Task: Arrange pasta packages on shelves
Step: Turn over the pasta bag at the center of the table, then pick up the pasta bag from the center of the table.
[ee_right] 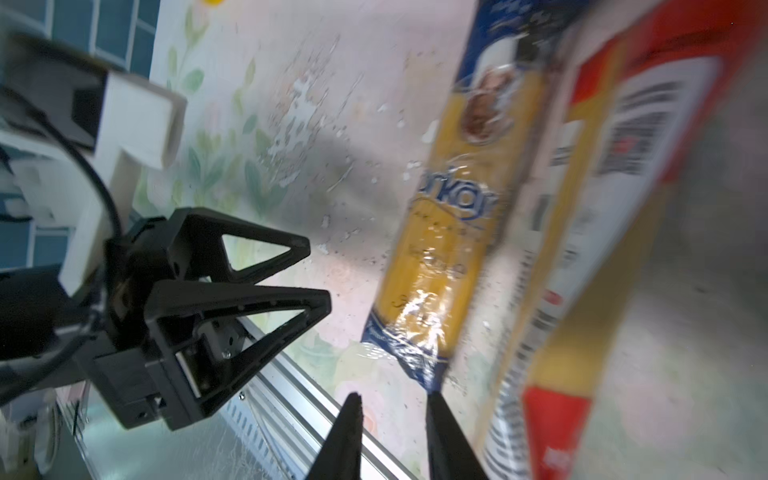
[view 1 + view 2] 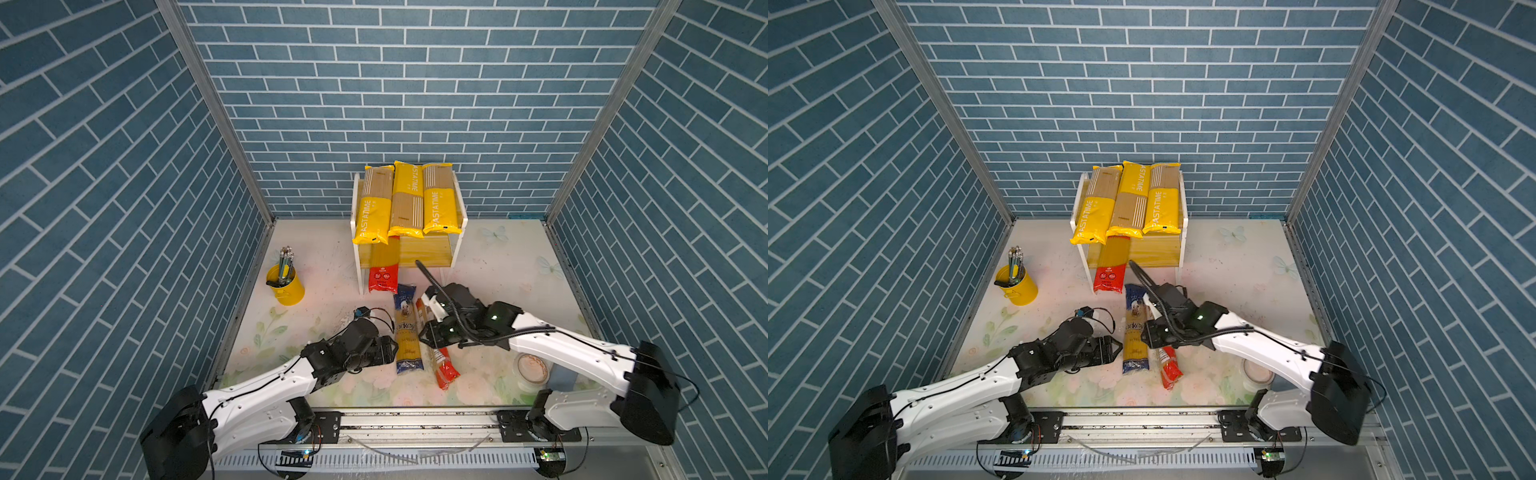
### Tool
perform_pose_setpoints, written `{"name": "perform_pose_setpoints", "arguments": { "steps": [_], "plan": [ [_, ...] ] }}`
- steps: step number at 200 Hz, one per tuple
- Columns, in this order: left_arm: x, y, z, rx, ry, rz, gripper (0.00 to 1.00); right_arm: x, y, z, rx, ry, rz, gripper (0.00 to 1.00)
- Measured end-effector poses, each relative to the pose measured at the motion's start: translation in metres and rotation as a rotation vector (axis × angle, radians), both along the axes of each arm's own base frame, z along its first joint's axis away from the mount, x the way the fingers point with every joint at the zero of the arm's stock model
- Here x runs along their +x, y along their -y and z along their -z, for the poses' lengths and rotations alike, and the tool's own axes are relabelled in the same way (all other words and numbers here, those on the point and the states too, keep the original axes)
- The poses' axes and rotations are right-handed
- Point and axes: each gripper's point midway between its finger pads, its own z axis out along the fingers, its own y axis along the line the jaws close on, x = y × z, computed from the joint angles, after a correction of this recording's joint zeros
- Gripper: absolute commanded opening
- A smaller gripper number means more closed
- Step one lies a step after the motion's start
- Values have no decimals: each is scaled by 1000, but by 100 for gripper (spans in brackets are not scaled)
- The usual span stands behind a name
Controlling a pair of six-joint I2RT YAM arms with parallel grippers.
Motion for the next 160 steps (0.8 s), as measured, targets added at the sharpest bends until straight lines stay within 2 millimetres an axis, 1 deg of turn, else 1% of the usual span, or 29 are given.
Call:
{"name": "perform_pose_setpoints", "arguments": {
  "steps": [10,19,28,42,59,69,78,92,104,118,130,150,160],
  "plan": [
    [2,13,-5,-4,1,24,78,8,23,7,-10,-18,78,39],
    [3,27,-11,-13,3,52,80,12,43,20,-39,-43,143,39],
    [4,41,-15,-13,4,80,83,12,59,33,-73,-71,188,38],
    [4,64,-21,-7,8,127,86,9,74,51,-122,-114,225,36],
    [4,89,-26,-1,9,173,86,9,81,68,-162,-155,256,31],
    [4,101,-24,9,3,193,86,10,80,79,-179,-176,261,28],
    [5,106,-19,24,-6,203,86,11,77,88,-184,-194,263,26],
    [6,108,-8,61,-26,209,85,12,70,102,-178,-221,262,24],
    [6,109,3,99,-46,215,84,9,61,108,-171,-233,245,24],
    [7,110,14,133,-67,220,82,5,49,110,-159,-230,213,23],
    [8,111,20,146,-77,220,79,1,38,109,-139,-225,183,23],
    [10,108,24,153,-90,211,74,-4,17,100,-62,-225,152,23],
    [12,107,24,145,-91,207,71,-4,12,98,-29,-225,154,23]
  ]
}}
